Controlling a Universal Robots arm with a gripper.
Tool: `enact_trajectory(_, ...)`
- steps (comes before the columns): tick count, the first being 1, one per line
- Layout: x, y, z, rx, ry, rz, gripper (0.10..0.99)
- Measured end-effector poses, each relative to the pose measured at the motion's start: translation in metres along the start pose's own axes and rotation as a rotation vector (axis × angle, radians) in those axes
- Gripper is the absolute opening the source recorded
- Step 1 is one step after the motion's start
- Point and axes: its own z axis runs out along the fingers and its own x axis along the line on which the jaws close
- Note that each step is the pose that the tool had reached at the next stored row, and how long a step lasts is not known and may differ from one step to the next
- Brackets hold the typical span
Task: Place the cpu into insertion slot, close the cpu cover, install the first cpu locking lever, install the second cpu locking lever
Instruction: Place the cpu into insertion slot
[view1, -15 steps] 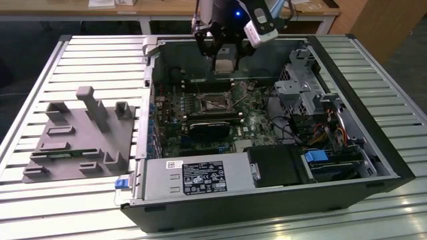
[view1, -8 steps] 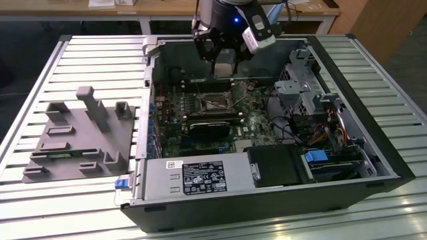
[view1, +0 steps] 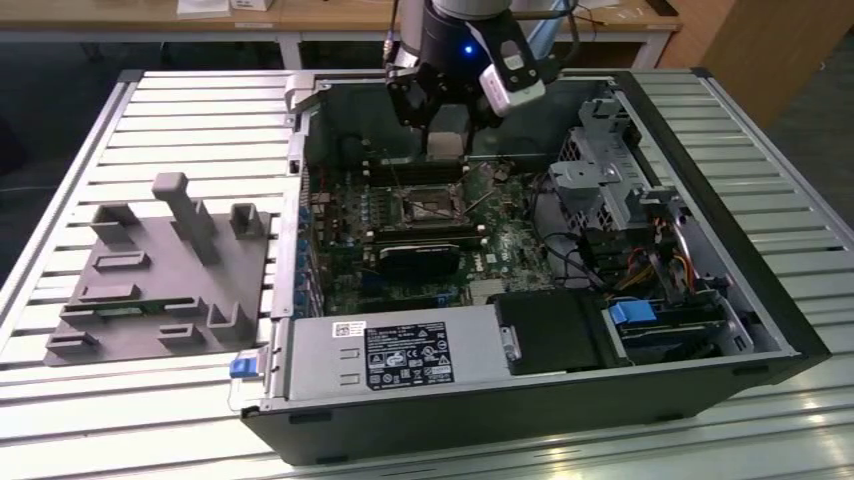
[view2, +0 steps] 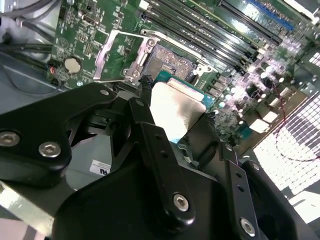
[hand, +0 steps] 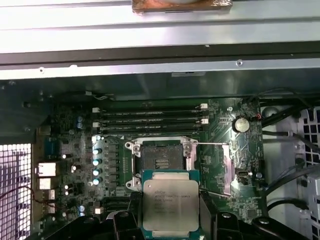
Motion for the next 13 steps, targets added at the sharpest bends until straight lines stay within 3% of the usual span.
enact_trajectory(13, -0.0001, -0.0006, 0.0069, -0.004, -0.0208, 0.234, 0.537)
